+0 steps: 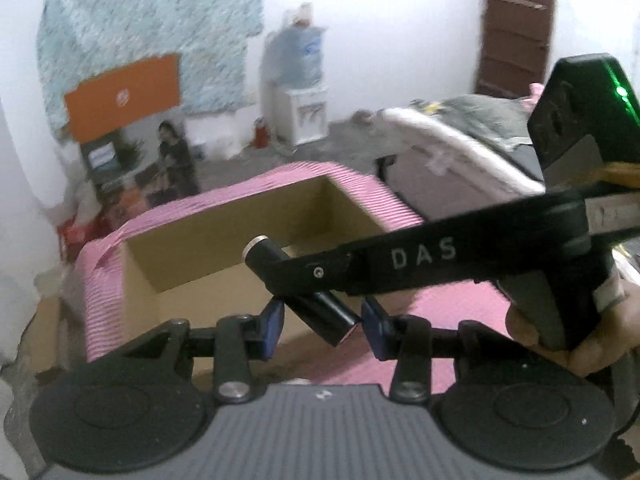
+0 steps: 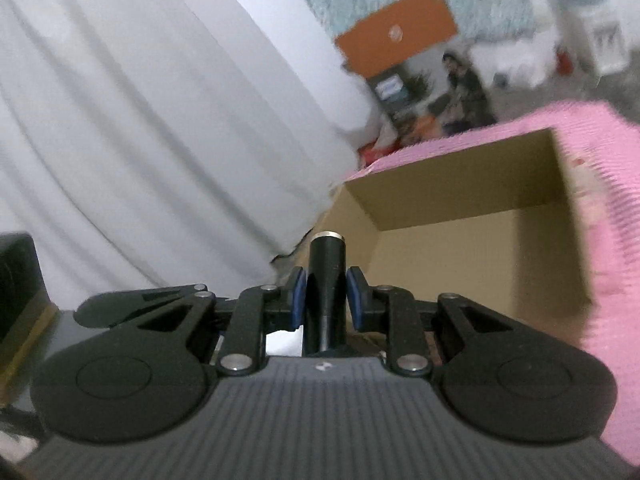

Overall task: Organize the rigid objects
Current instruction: 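Carry the black tube in the right tool over the cardboard box, then lower the black tube into the box and open the right tool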

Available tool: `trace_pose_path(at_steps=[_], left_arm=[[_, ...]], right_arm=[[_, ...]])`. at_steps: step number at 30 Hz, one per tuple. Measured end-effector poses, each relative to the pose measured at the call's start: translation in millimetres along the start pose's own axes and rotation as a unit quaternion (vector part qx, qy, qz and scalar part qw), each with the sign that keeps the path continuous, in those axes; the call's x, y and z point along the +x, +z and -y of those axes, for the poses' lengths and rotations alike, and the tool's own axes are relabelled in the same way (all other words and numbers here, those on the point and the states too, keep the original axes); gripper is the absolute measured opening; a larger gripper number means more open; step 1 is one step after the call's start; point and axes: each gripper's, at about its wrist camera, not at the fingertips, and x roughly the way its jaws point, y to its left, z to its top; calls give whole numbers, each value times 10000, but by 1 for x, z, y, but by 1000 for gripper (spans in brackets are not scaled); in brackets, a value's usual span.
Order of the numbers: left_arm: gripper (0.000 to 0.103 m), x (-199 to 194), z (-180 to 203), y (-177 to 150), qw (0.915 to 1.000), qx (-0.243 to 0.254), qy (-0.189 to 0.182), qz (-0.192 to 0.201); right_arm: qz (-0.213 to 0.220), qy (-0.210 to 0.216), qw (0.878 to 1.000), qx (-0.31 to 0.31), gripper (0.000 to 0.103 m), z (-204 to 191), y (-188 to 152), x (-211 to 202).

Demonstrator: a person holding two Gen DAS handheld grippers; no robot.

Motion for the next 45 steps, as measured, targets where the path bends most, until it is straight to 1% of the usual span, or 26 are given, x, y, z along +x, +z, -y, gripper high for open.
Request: trace_pose_path(at_steps=[3, 6, 7, 10, 13, 17, 19, 23, 24, 26, 28, 30, 34, 35, 39, 43, 45], left_arm=[[44, 27, -39, 15, 9989, -264, -44, -382], [44, 60, -68, 25, 9965, -415, -86, -719], [44, 70, -78, 24, 9955, -467, -83, -821], [43, 96, -94, 25, 9934, -399, 59, -1074], [43, 116, -108, 24, 9908, -371, 198, -1287], [43, 133, -119, 24, 9876, -310, 422, -1477], [43, 137, -122, 24, 9871, -301, 506, -1491], [45, 137, -124, 25, 9864, -334, 549, -1510], [45, 137, -124, 24, 9863, -326, 573, -1514], [47, 136, -125, 23, 9861, -317, 599, -1514], [47, 135, -125, 22, 9861, -335, 601, -1511], [47, 134, -127, 21, 9866, -363, 591, -1478], [49, 123, -126, 22, 9887, -389, 583, -1326], [50, 118, -125, 22, 9894, -388, 584, -1271], [53, 101, -121, 26, 9918, -378, 571, -1076], [56, 73, -113, 28, 9945, -376, 510, -831], [61, 58, -107, 28, 9957, -361, 503, -687]], right_arm=[[-485, 107, 9978, 448, 21, 11, 31, 53], [-885, 31, 9929, 791, 21, 26, 48, 103], [-1018, -13, 9908, 886, 21, 32, 54, 119], [-1334, -112, 9839, 1182, 21, 47, 63, 155], [-1564, -208, 9779, 1371, 21, 60, 66, 184], [-1785, -270, 9713, 1548, 21, 72, 69, 216], [-1889, -320, 9679, 1628, 21, 76, 69, 229], [-2051, -461, 9638, 1640, 21, 80, 67, 250], [-2088, -510, 9629, 1629, 23, 80, 66, 256], [-2112, -557, 9629, 1587, 23, 78, 62, 258], [-2141, -542, 9623, 1589, 25, 78, 62, 263], [-2126, -520, 9625, 1603, 31, 81, 63, 266], [-2019, -512, 9660, 1530, 39, 80, 69, 252], [-1968, -525, 9672, 1518, 41, 78, 70, 246], [-1779, -472, 9718, 1477, 42, 75, 75, 219], [-1476, -333, 9788, 1380, 42, 66, 79, 176], [-1299, -233, 9825, 1315, 42, 60, 79, 148]])
